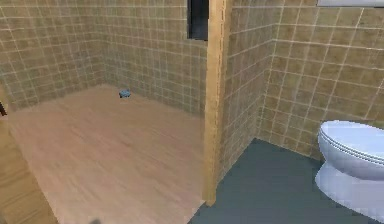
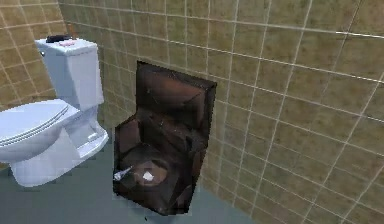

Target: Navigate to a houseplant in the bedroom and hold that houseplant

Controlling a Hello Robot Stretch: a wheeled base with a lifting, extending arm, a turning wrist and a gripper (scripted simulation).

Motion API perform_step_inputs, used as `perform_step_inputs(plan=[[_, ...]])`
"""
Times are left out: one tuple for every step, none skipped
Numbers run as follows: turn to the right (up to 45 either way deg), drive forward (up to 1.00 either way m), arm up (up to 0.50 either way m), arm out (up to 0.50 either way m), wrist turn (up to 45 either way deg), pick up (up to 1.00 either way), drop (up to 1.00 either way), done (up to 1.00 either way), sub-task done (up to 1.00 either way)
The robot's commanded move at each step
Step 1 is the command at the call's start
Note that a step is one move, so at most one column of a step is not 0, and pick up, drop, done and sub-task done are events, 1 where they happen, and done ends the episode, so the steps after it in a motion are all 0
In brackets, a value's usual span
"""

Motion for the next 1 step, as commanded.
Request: perform_step_inputs(plan=[[0.0,0.5,0.0,0.0,0.0,0.0,0.0,0.0,0.0]])
